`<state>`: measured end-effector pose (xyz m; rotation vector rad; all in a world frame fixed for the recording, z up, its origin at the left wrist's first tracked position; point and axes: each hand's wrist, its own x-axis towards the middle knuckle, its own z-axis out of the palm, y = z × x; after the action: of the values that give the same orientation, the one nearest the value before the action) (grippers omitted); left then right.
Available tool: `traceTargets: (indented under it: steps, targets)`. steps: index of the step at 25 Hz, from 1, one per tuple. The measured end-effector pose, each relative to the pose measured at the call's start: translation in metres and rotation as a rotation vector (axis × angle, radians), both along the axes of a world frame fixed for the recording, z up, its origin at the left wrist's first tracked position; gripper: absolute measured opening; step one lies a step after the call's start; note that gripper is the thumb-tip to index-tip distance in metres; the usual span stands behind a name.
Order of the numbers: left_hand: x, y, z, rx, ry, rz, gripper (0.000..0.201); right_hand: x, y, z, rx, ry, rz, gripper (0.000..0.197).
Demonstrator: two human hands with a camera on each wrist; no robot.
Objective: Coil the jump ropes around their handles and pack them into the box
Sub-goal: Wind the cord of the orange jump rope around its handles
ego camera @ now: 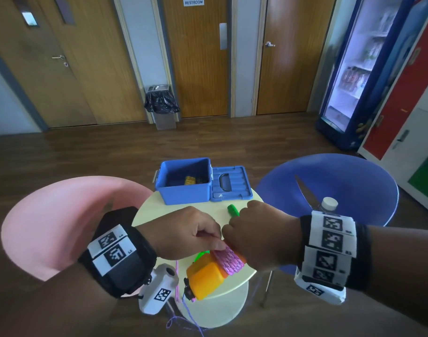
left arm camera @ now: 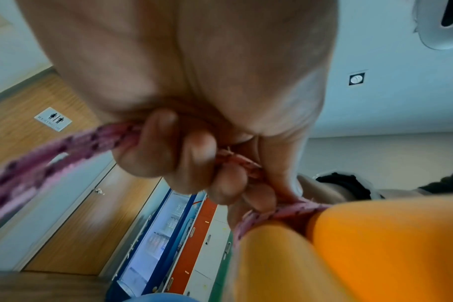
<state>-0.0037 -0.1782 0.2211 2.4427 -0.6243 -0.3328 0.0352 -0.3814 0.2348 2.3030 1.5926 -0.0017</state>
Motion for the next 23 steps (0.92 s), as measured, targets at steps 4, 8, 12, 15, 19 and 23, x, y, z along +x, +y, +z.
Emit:
traceTargets:
  steps: [4,8,12,15,19,23]
  targets:
    - [0.000,0.000,0.001,-0.193,0.102,0.062,0.022,0.003,-0.003,0.015,0.084,-0.062,0.058,0.019]
    - [-0.006,-0.003,0.003,-0.279,0.100,0.172,0.020,0.004,-0.012,0.020,0.234,0.027,0.016,0.037]
    - [-0.004,-0.004,-0.003,-0.280,-0.026,0.253,0.042,0.007,-0.017,0.028,0.473,0.575,-0.366,0.082]
    - [0.002,-0.008,-0.009,-0.232,-0.151,0.314,0.045,0.024,-0.007,0.021,0.607,0.629,-0.700,0.048]
    - [0.011,-0.007,-0.012,-0.345,-0.090,0.403,0.032,0.041,-0.004,0.008,0.758,0.677,-0.761,0.047]
    - [0.013,-0.004,-0.012,-0.545,0.113,0.359,0.029,0.043,-0.011,0.012,0.782,0.761,-0.650,0.036]
